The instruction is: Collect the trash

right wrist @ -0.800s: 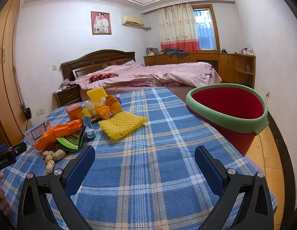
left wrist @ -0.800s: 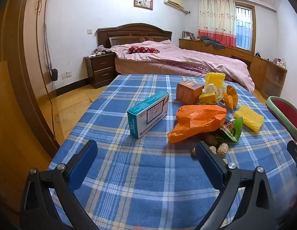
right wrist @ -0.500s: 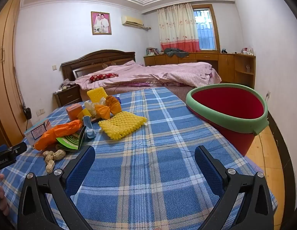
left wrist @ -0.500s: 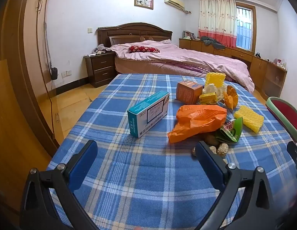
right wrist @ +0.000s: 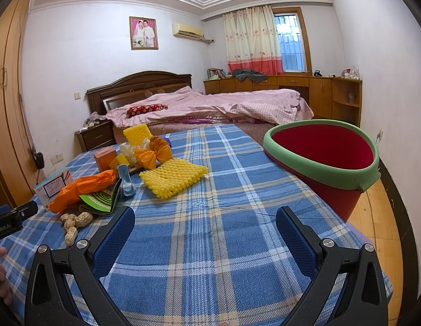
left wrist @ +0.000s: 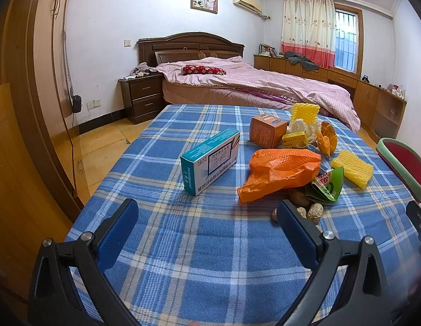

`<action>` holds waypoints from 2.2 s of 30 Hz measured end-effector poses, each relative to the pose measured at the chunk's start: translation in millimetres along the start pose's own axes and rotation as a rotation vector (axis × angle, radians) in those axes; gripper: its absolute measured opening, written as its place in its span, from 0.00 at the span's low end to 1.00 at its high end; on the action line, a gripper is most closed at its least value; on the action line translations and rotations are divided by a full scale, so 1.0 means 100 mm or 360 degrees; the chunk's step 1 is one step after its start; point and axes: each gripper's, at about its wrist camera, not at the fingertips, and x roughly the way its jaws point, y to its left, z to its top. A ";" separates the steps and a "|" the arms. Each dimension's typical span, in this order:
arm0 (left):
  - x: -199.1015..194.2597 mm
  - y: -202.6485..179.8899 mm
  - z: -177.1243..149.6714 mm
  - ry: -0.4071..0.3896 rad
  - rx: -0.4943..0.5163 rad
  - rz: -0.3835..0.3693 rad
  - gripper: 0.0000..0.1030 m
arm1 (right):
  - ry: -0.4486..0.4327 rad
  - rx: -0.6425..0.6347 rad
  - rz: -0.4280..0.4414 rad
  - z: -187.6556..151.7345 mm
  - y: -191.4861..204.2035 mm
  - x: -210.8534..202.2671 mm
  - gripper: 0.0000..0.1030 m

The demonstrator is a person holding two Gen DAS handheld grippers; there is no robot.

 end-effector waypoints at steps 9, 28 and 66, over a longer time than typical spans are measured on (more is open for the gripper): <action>0.00 0.00 0.00 0.0000 -0.0002 -0.0002 0.98 | -0.0001 -0.0002 -0.0001 0.00 0.00 0.00 1.00; -0.01 -0.05 0.01 0.0010 -0.0001 -0.0007 0.98 | -0.0007 -0.0003 -0.0001 -0.01 0.02 -0.01 1.00; 0.52 0.02 0.74 0.0129 0.0292 -0.0146 0.82 | 0.0531 -0.0009 -0.0034 0.49 0.20 0.67 1.00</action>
